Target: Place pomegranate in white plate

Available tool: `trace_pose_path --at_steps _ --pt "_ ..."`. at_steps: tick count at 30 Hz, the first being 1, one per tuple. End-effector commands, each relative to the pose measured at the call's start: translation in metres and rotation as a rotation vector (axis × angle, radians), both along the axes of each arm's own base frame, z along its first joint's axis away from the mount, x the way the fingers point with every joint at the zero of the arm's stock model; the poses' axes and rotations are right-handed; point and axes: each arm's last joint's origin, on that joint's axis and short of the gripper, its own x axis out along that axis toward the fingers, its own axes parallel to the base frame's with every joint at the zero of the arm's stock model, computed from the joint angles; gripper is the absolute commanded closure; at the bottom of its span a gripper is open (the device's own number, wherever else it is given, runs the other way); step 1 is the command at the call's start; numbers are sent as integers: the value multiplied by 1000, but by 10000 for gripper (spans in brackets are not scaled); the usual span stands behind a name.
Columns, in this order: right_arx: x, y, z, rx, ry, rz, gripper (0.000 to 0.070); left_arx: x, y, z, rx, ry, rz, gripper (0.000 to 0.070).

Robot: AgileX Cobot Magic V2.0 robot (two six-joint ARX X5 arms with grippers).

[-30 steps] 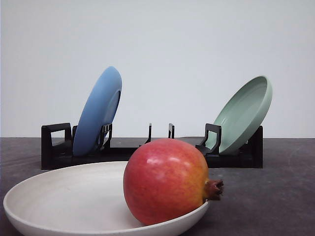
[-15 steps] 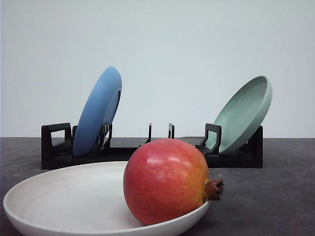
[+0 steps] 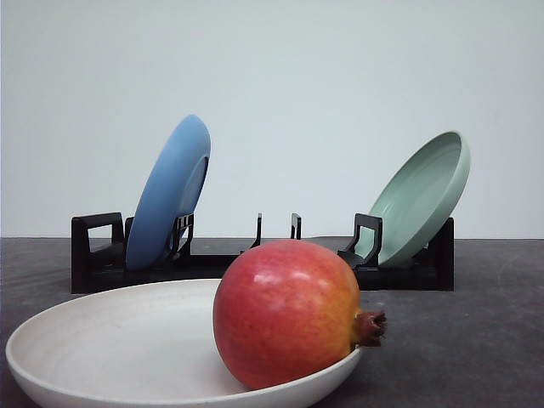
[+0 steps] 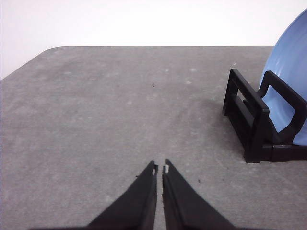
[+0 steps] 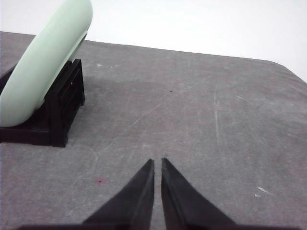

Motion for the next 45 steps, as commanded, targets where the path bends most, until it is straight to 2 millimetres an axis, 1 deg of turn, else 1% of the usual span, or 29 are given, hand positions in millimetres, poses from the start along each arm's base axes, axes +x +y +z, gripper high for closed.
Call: trace_pose_path --at_steps 1,45 --pt "0 0 0 14 -8 -1 678 0 0 -4 -8 10 -1 700" --pt "0 0 -1 14 -5 -1 678 0 -1 -4 -8 10 -8 700"
